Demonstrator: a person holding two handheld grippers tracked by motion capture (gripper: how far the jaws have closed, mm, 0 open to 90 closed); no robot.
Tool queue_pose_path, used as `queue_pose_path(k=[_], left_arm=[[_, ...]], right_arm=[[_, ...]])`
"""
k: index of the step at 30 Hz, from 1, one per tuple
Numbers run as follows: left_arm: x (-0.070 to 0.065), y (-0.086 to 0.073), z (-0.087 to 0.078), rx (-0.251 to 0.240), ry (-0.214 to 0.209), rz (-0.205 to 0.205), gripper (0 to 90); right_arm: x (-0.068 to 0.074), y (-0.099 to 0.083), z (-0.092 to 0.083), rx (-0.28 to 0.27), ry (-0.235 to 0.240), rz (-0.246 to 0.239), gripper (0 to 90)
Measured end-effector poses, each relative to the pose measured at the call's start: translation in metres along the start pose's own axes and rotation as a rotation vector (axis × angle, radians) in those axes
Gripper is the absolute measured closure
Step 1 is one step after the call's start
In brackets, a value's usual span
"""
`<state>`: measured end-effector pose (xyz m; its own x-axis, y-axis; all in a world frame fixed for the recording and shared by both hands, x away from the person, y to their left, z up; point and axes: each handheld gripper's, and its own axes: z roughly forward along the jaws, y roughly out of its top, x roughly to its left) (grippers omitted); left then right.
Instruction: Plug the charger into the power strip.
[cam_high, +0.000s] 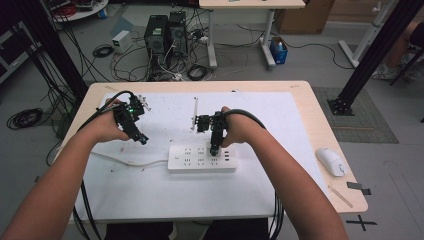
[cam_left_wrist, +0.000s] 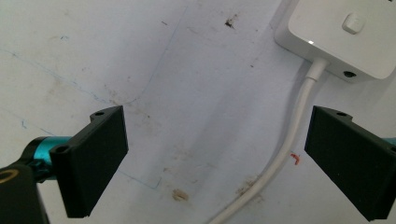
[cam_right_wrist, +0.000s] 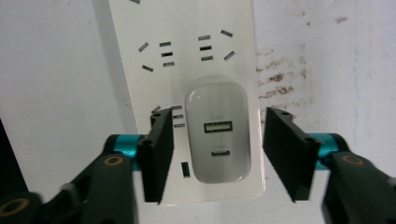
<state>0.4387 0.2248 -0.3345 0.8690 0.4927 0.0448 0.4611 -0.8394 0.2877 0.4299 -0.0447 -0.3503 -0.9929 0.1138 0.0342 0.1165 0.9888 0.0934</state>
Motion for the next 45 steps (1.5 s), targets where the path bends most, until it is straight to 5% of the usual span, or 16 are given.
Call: queue_pose_path(k=[11, 23, 37, 39, 45], left_arm=[[-0.002, 0.006, -0.003, 0.003, 0.002, 0.008, 6.1], [-0.003, 0.011, -0.011, 0.019, 0.000, 0.031, 6.1], [-0.003, 0.025, -0.027, 0.091, -0.030, 0.083, 6.1], [-0.003, 0.027, -0.030, 0.102, -0.031, 0.092, 6.1], [-0.004, 0.035, -0.034, 0.118, -0.032, 0.106, 6.1]], right_arm=[[-0.001, -0.010, -0.024, -0.113, 0.037, 0.049, 26.9], [-0.010, -0.028, -0.040, -0.147, -0.004, 0.107, 19.3], [-0.023, -0.059, -0.060, -0.104, -0.043, 0.158, 11.4], [-0.025, -0.063, -0.061, -0.095, -0.055, 0.165, 1.2], [-0.029, -0.080, -0.068, -0.073, -0.068, 0.205, 1.0]])
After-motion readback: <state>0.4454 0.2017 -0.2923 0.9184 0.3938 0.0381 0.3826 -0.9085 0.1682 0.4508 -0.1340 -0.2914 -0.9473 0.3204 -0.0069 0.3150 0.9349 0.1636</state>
